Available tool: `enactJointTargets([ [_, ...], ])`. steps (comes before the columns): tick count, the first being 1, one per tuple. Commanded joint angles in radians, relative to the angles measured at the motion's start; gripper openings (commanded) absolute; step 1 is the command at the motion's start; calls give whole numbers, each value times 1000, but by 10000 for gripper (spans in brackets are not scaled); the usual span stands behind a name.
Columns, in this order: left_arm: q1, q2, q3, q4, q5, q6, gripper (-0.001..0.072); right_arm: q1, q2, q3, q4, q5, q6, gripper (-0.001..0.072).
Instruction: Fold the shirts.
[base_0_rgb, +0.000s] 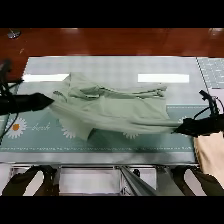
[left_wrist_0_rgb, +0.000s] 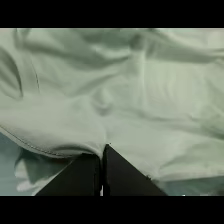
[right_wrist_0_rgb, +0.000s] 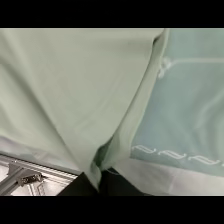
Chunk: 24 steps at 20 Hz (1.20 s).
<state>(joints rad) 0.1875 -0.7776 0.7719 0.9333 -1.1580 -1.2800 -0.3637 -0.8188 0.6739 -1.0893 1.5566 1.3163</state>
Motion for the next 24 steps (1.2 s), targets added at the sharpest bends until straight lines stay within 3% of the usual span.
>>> enactJointTargets([
  [1, -23, -12, -136, 9, 40, -8, 29, 0, -17, -85, -3, -21, -21, 13],
  [8, -79, -133, -138, -23, 111, -7, 29, -1, -233, -85, -2, -122, -24, 16],
  [9, -94, -147, -138, -25, 113, -7, 29, -1, -269, -85, -2, -139, -23, 171],
  [10, -108, -158, -138, -25, 117, -7, 29, -1, -296, -85, 0, -151, -23, 466],
  [11, -122, -165, -138, -25, 122, -7, 30, -1, -315, -85, 2, -159, -24, 617],
  [19, -144, -169, -138, -24, 138, -6, 30, -1, -318, -85, -91, -81, 15, 613],
  [24, -118, -169, -62, -64, 204, -3, 30, -1, -318, -85, -85, -117, 19, 613],
])
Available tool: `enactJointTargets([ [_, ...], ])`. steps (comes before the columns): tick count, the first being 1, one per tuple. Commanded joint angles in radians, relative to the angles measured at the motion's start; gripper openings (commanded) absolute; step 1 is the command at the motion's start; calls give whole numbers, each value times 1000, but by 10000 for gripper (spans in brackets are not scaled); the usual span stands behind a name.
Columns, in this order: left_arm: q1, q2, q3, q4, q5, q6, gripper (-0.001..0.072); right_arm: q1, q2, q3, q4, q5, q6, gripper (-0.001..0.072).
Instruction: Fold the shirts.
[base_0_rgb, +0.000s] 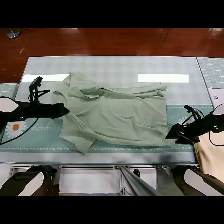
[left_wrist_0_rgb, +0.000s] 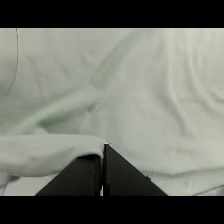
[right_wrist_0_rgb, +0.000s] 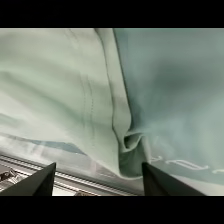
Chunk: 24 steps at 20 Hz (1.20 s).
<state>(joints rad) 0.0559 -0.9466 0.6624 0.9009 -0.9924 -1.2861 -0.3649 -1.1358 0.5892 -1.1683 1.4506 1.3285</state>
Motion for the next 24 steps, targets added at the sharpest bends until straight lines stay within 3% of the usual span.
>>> enactJointTargets([
  [1, 20, 0, 103, -66, 43, 5, 30, 0, -1, 1, -6, -25, 13, 613],
  [4, 18, 0, 391, -270, 43, 132, 29, 0, -1, 90, 1, -12, 21, 613],
  [6, 18, 0, 636, -310, 95, 156, 29, 0, 8, 219, 38, -1, 44, 613],
  [9, 27, -6, 1023, -263, 218, 156, 29, 0, 66, 448, 168, -84, 71, 613],
  [13, 27, -5, 1456, -58, 325, 156, 29, 0, 181, 680, 277, -220, 74, 613],
  [16, 27, 34, 1489, 72, 407, 156, 29, 0, 242, 718, 277, -221, 73, 613],
  [21, 27, 37, 1374, 113, 378, 111, 29, 0, 271, 718, 277, -160, 73, 613],
  [24, 27, 36, 1285, 128, 329, 37, 28, 0, 271, 718, 277, -132, 73, 613],
])
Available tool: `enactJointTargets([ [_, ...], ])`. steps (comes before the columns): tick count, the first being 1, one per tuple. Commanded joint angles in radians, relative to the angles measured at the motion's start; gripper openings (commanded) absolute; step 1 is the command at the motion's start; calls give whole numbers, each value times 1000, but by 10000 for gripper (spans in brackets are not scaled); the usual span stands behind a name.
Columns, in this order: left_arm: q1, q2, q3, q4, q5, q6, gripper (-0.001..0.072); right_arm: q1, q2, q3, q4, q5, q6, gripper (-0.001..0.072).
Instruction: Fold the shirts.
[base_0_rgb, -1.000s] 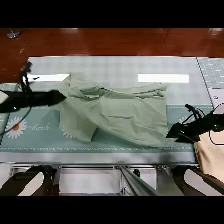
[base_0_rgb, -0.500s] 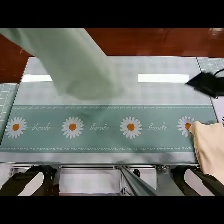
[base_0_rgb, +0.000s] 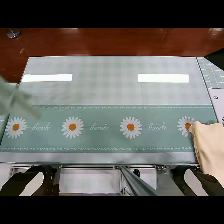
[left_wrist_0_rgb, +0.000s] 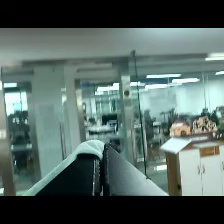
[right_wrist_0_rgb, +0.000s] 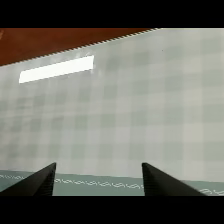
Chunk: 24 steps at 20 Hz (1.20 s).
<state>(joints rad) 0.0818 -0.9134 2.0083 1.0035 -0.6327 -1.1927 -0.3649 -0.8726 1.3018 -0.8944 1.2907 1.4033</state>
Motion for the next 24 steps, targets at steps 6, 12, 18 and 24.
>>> enactJointTargets([
  [6, 1, 18, -93, 105, -306, -59, 28, 1, 8, 6, 3, 40, -5, 613],
  [12, 1, 27, -98, 454, -291, -219, 28, 1, 8, 6, -8, 49, -5, 612],
  [18, 1, 36, -99, 665, -197, -324, 28, 1, 8, 6, -7, 49, -5, 613],
  [24, -2, 33, -235, 529, -312, -374, 30, 1, 8, 6, 3, 49, -5, 612],
])
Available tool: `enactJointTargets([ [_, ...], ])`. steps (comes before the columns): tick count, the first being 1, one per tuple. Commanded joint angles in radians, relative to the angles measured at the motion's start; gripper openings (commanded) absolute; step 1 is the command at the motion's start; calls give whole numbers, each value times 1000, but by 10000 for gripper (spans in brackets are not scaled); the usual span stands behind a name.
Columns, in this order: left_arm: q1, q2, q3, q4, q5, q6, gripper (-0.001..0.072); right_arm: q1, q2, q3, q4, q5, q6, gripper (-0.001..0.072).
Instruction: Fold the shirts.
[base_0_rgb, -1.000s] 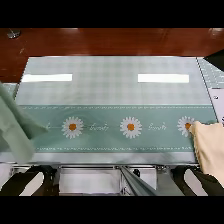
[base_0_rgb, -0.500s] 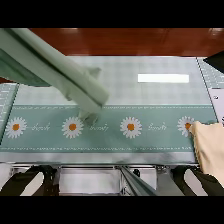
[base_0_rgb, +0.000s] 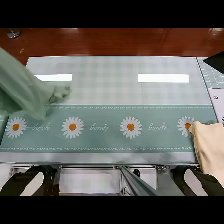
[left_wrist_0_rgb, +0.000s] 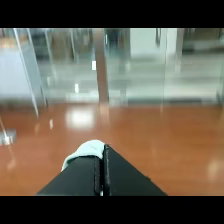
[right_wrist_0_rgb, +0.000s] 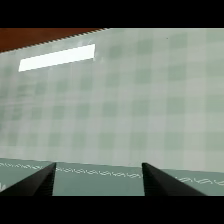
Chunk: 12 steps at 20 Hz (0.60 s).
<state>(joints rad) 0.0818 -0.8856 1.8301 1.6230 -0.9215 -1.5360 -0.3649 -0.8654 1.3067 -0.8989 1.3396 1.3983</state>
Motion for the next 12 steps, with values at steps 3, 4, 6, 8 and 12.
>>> enactJointTargets([
  [3, -37, 29, -107, -233, -86, -30, 29, 1, 1, 1, 32, 3, -6, 607],
  [4, -62, 60, -150, -235, -114, -29, 29, 1, 1, 1, 35, 17, -26, 505],
  [6, -89, 167, -292, -212, -100, -18, 28, 1, 1, 1, 47, 77, -89, 49],
  [8, -86, 293, -432, -129, -88, -22, 29, 1, 1, 1, 95, 101, -134, 13],
  [12, -86, 460, -610, 49, -83, -93, 30, 1, 0, 1, 111, 62, -136, 13],
])
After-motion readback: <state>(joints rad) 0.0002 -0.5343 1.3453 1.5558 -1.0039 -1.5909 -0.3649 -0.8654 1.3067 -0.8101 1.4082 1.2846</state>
